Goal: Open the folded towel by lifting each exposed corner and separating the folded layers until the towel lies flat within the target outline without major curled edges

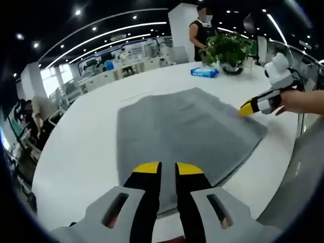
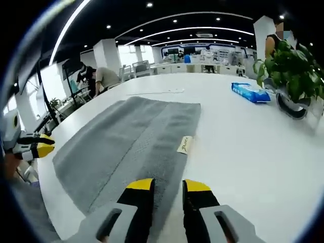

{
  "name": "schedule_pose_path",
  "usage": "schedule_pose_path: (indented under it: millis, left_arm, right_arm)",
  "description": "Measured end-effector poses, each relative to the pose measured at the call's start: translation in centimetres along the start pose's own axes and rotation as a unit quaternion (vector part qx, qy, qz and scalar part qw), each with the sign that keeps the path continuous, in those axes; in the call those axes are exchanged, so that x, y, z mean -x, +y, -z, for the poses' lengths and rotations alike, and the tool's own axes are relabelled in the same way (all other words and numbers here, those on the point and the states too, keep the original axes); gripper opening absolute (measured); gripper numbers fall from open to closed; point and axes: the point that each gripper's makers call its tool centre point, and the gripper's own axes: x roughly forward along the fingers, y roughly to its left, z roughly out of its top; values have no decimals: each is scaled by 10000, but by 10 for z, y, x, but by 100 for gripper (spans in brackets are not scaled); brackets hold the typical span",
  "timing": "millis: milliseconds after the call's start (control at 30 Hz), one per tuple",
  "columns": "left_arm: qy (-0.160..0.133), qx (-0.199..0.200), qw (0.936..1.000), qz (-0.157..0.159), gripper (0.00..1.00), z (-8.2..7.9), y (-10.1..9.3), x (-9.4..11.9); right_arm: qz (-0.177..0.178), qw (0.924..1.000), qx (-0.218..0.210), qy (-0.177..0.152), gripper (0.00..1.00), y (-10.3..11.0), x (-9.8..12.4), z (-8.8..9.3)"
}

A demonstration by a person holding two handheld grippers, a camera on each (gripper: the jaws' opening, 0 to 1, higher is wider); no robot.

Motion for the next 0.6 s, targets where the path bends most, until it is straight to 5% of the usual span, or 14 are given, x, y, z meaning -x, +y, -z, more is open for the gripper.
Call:
schedule_pose_path:
  millis: [333, 500, 600]
  left_arm:
    - [-180, 49, 9990, 415, 12, -6, -34, -17]
    - [-254, 180, 9983, 487, 12, -11, -34, -14]
    - [-327, 461, 9968, 559, 13, -13, -34, -13]
  right_arm:
    - [-137, 9993, -346, 52, 9, 6, -1, 3]
    - [-226, 9983, -528, -87, 5, 9, 2, -3]
    - [-262, 9985, -221, -438, 3, 16, 7, -19]
